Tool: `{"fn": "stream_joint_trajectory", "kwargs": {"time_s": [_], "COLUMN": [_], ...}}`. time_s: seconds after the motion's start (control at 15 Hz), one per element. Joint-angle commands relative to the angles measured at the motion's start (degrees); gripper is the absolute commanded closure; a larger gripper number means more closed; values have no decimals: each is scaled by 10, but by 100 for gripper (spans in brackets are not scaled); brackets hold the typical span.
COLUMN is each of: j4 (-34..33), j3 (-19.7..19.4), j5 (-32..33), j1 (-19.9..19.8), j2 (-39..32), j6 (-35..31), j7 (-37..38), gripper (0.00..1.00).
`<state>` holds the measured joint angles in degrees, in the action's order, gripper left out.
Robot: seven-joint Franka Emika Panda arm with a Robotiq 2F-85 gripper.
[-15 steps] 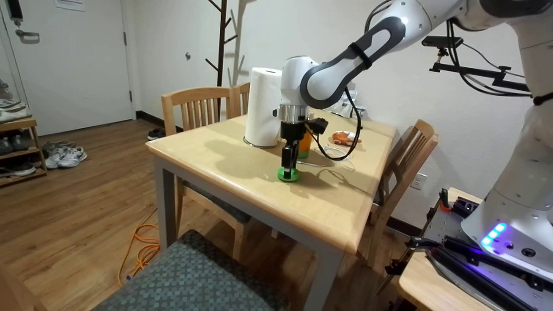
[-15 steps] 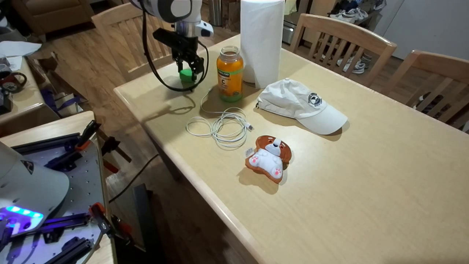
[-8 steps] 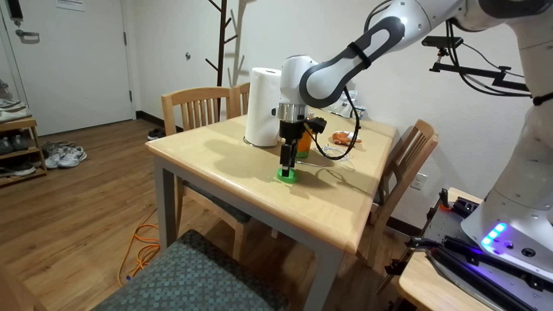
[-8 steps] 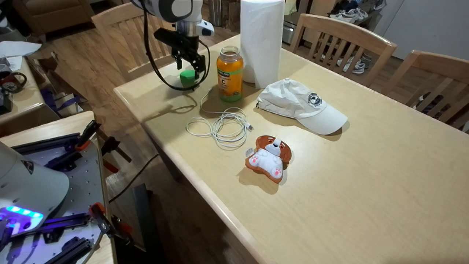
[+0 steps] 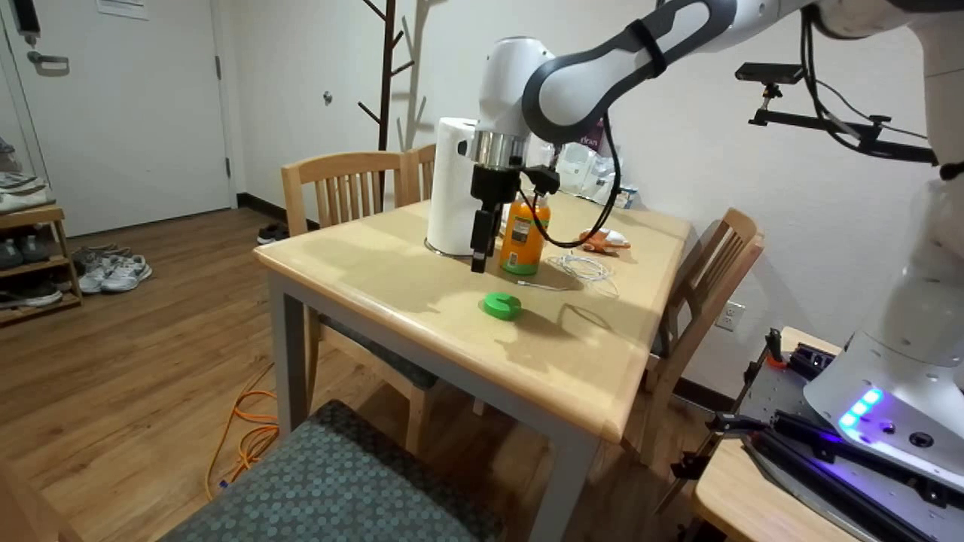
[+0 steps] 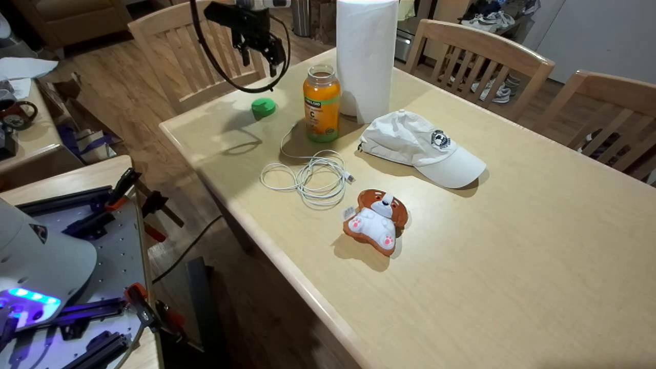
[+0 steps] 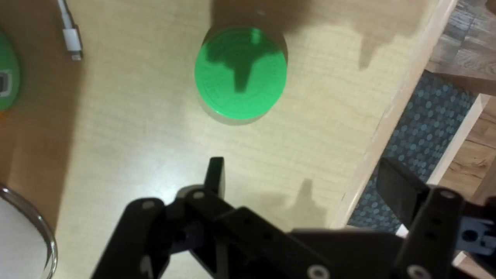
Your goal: Remove the green lid from the top of the container
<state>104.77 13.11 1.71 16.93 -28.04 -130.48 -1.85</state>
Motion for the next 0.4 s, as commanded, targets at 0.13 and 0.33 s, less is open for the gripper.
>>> {"fn": "stream_joint_trajectory", "kwargs": {"time_s": [0.13, 0.33], "j4": [1, -7], "j3": [-37, -28], "j5": [109, 96], "j1": [47, 38], "j2": [34, 24], "j6": [66, 59], "j7": [70, 59], "gripper": [0, 0]}}
